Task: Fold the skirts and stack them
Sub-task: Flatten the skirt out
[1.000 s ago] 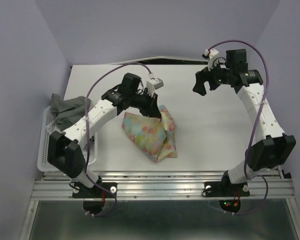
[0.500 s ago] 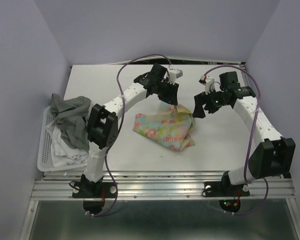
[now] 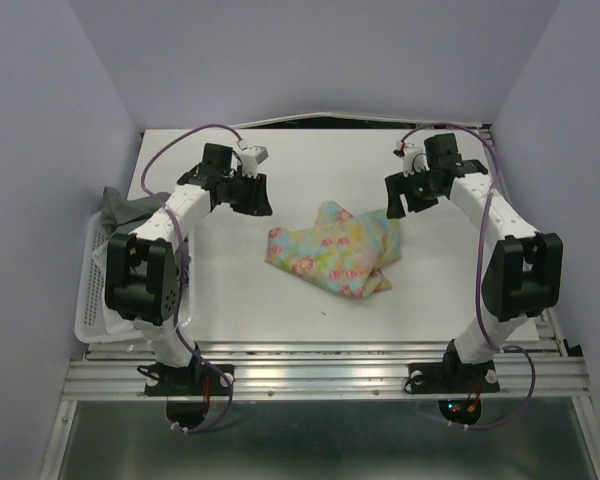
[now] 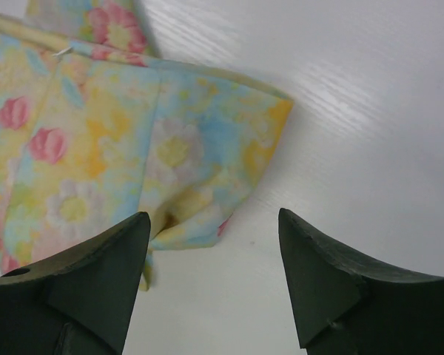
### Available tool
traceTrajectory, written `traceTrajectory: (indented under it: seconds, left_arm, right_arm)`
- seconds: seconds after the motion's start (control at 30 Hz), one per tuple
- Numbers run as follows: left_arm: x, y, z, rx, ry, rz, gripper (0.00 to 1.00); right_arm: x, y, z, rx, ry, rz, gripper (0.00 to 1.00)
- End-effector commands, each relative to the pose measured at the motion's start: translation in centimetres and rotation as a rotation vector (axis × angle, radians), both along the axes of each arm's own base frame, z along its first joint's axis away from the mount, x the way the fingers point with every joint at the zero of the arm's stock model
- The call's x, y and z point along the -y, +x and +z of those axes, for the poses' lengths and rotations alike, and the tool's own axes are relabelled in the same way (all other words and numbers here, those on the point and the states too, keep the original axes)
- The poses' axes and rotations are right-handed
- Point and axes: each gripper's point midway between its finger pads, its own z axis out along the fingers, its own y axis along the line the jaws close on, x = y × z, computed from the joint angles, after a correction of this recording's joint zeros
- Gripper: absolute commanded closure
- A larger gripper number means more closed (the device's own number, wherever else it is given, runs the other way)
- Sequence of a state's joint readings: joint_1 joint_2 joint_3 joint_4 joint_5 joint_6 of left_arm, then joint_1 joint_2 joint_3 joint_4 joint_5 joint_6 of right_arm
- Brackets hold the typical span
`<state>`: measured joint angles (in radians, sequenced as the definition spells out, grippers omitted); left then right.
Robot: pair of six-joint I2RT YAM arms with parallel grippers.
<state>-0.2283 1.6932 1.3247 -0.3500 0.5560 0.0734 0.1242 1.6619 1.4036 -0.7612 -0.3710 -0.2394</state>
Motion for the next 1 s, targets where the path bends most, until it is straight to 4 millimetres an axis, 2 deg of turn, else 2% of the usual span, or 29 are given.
traceTrajectory:
  seconds: [0.0, 0.1, 0.13, 0.23, 0.33, 0.53, 0.7, 0.73, 0.77, 0.8, 0.97]
  left_arm:
    - [0.9, -0.8, -2.4, -0.032, -0.047, -0.04, 0.57]
    - [0.4, -0.1, -3.3, -0.043, -0.06, -0.017, 0.59]
    - [0.3, 0.1, -3.8, -0.051, -0.059, -0.011, 0.59]
    - [-0.2, 0.9, -4.6, -0.052, -0.052, 0.007, 0.59]
    - [-0.3, 1.2, -5.6, -0.078, -0.047, 0.005, 0.59]
    - [0.2, 1.1, -8.3, -0.169, -0.071, -0.01, 0.55]
    - [0.6, 0.4, -10.3, -0.233, -0.094, -0.014, 0.48]
    - [0.6, 0.3, -10.5, -0.241, -0.095, -0.014, 0.47]
    - [0.6, 0.1, -10.8, -0.246, -0.095, -0.014, 0.46]
    - [0.6, -0.1, -11.2, -0.258, -0.092, -0.011, 0.46]
    - [0.7, -0.2, -12.1, -0.278, -0.088, 0.001, 0.49]
  right_arm:
    - [2.5, 5.1, -0.3, 0.083, -0.142, -0.109, 0.27]
    - [2.7, 5.9, -1.8, 0.051, -0.159, -0.119, 0.28]
    - [2.7, 6.2, -3.0, 0.028, -0.166, -0.124, 0.28]
    - [2.8, 7.5, -3.6, 0.029, -0.152, -0.141, 0.28]
    - [2.7, 8.3, -5.5, -0.011, -0.132, -0.144, 0.28]
    - [1.8, 9.0, -6.5, -0.042, -0.072, -0.128, 0.29]
    - [1.8, 9.1, -7.3, -0.065, -0.052, -0.123, 0.44]
    - [1.7, 9.1, -7.3, -0.066, -0.05, -0.119, 0.51]
    - [2.1, 9.1, -7.4, -0.067, -0.049, -0.124, 0.55]
    - [2.1, 9.0, -7.4, -0.071, -0.045, -0.121, 0.62]
    - [1.8, 9.0, -7.0, -0.064, -0.011, -0.101, 0.73]
